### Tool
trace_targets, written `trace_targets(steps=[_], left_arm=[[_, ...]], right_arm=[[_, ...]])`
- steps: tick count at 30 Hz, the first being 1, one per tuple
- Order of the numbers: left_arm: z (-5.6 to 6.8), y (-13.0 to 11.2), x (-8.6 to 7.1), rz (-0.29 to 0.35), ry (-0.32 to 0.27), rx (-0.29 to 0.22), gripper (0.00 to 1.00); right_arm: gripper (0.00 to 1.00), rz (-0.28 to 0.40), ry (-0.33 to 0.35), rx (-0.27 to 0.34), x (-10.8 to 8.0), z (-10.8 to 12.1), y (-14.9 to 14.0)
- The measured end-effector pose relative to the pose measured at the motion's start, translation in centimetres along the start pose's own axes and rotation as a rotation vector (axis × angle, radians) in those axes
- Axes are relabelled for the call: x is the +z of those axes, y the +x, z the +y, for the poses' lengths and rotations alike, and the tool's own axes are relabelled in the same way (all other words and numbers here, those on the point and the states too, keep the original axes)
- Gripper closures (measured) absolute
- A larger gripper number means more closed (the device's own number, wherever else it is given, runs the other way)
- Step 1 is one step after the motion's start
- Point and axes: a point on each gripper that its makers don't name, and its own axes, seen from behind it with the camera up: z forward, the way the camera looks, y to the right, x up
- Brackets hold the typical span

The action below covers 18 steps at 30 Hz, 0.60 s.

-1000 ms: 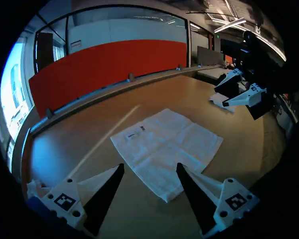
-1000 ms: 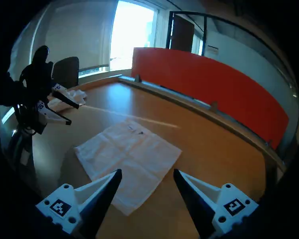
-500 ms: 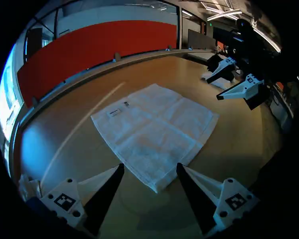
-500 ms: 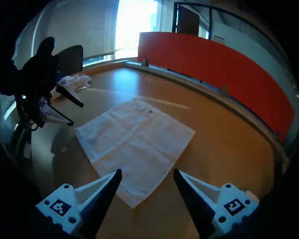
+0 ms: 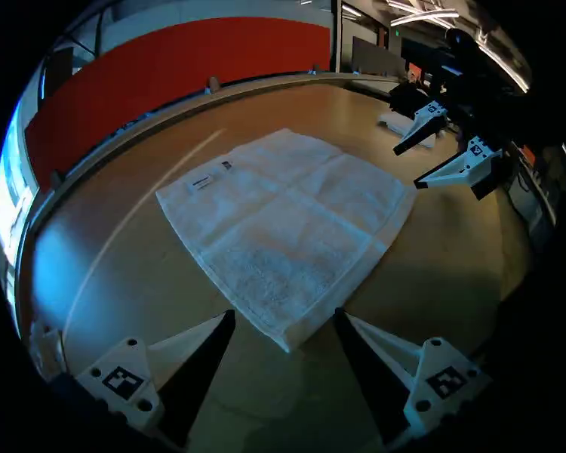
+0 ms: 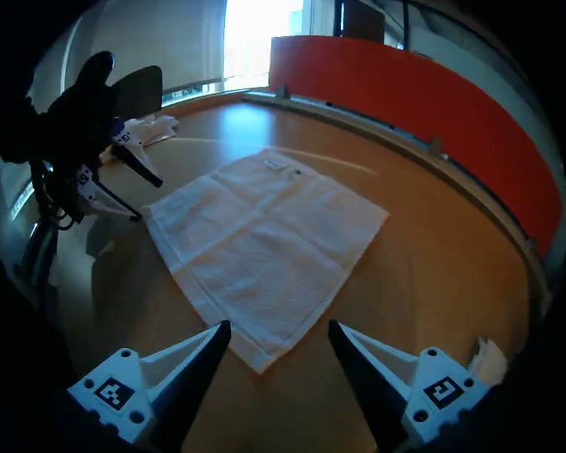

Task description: Fold towel

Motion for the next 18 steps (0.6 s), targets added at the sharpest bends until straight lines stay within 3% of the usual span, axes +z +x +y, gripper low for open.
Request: trace_targets(steps=[11,18], left_arm=[[0.2,-1.1,0.8,-0.044,-0.01,-0.043,0.03],[0.3,-1.3,1.0,-0.045,-0.004,-0.028,0.03]], right_arm=[[0.0,-0.047,0.028,-0.011,1.2,-0.5,-2.1],[0.01,-0.059,0.033,-0.01,1.5,-0.4,-2.7]])
